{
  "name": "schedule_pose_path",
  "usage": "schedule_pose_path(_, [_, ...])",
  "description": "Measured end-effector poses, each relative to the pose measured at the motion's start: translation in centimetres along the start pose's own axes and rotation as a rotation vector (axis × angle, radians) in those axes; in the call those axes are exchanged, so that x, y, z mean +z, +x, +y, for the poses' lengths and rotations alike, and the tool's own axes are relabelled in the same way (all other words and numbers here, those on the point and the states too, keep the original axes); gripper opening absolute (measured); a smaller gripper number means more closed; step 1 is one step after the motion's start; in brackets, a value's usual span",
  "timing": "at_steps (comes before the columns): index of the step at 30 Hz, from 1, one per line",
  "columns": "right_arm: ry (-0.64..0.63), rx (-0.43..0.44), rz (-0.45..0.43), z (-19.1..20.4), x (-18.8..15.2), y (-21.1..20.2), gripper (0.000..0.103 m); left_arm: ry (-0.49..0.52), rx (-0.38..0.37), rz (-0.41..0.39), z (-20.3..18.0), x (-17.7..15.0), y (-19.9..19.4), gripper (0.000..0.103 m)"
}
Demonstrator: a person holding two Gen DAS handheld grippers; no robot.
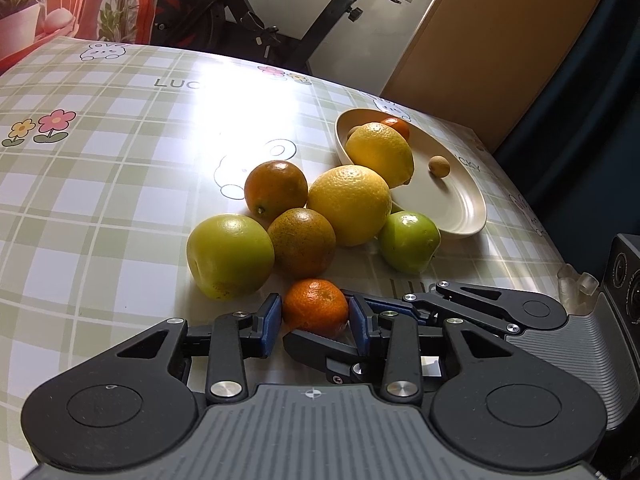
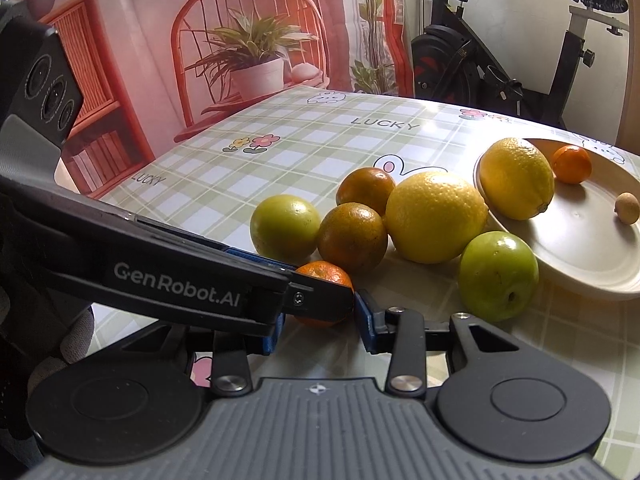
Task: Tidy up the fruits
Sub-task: 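Carry the tangerine in the right gripper over the beige plate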
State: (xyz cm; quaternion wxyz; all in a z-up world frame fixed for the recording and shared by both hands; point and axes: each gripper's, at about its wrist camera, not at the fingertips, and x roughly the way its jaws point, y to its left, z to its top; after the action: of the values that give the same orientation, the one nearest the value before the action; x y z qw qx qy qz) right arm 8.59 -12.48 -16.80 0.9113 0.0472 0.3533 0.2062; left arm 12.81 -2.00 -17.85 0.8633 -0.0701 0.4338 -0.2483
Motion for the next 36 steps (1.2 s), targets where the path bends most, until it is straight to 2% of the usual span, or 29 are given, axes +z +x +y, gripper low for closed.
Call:
schedule_pose_path(10, [0.014,-0.004,-0.024,-0.1,-0.2,-0.9,0.040,0.051,-0.002,-0.029,-1.1,0.5,-0.8,0.039])
schedule_pose_path(14, [0.009,-0.018,-0.064,-0.3,0.2,-2.0,0.039,0.100,-0.018,-0.060,-2.3,2.0,-1.3,0.038])
schedule_pose_path(23, [0.049,-0.068,-0.181,-3.3,3.1,-5.5,0.039,0.214,-0.046,-0.139,-7.0,6.9,-1.4,0.038])
schedule_pose_path(29, [0.088,-0.125,-0.232,-6.6,5.5,-7.1,0.039,0.240,-0.089,-0.112,-9.9,10.8,1.7,0.038])
schedule_pose_path(36, [0.134,-0.180,-0.238,-11.0,6.5,-7.0,0.039,0.261,-0.095,-0.071,-11.6,12.7,6.1,0.038])
